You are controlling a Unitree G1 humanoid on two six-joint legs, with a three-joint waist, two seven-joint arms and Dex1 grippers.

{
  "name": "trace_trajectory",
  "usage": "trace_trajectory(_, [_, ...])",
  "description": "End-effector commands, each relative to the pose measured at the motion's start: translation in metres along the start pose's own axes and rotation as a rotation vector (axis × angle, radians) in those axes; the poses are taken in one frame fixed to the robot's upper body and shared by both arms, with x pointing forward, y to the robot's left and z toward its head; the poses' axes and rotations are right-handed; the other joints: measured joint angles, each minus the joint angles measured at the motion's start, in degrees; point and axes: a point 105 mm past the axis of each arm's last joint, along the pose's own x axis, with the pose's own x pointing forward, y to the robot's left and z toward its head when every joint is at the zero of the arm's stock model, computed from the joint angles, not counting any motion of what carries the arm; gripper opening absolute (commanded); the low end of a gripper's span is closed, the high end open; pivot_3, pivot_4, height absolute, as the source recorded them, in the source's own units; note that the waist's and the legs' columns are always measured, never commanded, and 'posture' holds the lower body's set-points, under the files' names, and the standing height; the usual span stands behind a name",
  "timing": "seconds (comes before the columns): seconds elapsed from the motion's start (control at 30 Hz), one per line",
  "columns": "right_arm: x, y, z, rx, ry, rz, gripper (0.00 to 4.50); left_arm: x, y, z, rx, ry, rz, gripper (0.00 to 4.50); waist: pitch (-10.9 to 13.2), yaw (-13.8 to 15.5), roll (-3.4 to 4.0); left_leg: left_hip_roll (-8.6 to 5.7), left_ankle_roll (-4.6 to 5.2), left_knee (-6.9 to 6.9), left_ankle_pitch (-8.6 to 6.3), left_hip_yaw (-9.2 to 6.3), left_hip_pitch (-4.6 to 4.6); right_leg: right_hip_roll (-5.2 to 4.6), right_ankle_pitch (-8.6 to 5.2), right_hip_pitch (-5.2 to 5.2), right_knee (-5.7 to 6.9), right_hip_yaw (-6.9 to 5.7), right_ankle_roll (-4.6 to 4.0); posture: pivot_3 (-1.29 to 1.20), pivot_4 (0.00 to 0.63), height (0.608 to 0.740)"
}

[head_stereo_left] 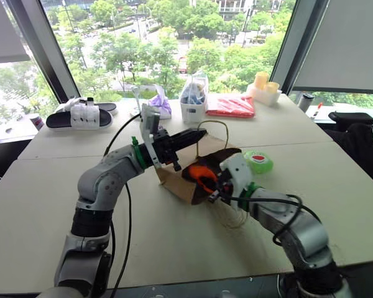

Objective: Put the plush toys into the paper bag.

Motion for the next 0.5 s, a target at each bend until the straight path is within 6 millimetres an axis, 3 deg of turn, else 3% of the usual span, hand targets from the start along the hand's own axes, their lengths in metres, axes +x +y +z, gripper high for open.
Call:
trace_trajectory(0.03, [0.022, -0.004, 0.01, -0.081, -0.046, -0.023, 0.04, 0.005, -0.016, 0.013, 0.029, -0.042, -0.042, 0.0, 0.0, -0.01, 0.0, 0.0, -0.02, -0.02, 0.01, 0.02, 0.0, 0.0, 0.0, 0.0, -0.01, 0.01, 0.0, 0.0, 0.15, 0.74])
trace_trajectory(0.1, [0.033, -0.006, 0.01, -0.128, -0.045, -0.028, 0.04, 0.005, -0.018, 0.013, 0.019, -0.047, -0.039, 0.0, 0.0, 0.03, 0.0, -0.01, -0.02, -0.02, 0.01, 0.06, 0.0, 0.0, 0.0, 0.0, -0.01, 0.0, 0.0, 0.0, 0.15, 0.74])
trace_trajectory(0.2, [0.046, -0.002, 0.01, -0.126, -0.063, -0.008, 1.21, 0.004, -0.021, 0.013, 0.008, -0.055, -0.03, 0.0, 0.0, -0.09, 0.0, 0.0, -0.03, -0.04, 0.02, 0.09, 0.0, 0.0, 0.0, -0.01, -0.01, 0.0, 0.0, 0.0, 0.15, 0.74])
trace_trajectory(0.3, [0.035, 0.001, 0.016, -0.121, -0.07, 0.046, 2.7, 0.001, -0.018, 0.012, 0.019, -0.052, -0.001, 0.0, 0.0, -0.06, 0.0, 0.0, -0.05, -0.09, 0.03, 0.08, 0.0, 0.0, 0.0, -0.06, 0.0, 0.0, 0.0, 0.0, 0.15, 0.74])
trace_trajectory(0.4, [0.018, -0.003, 0.021, -0.142, -0.076, 0.057, 2.7, -0.001, -0.017, 0.011, 0.022, -0.05, 0.011, 0.0, 0.0, 0.15, 0.0, -0.01, -0.04, -0.08, 0.02, 0.01, -0.06, 0.0, 0.0, -0.07, -0.02, 0.0, 0.0, 0.0, 0.15, 0.74])
trace_trajectory(0.5, [-0.024, -0.016, 0.035, -0.157, -0.096, 0.051, 2.7, -0.005, -0.013, 0.01, 0.03, -0.041, 0.03, 0.0, 0.0, 0.33, 0.01, -0.02, -0.03, -0.06, 0.02, 0.01, -0.1, -0.01, 0.0, -0.07, -0.06, -0.01, 0.0, 0.0, 0.15, 0.74])
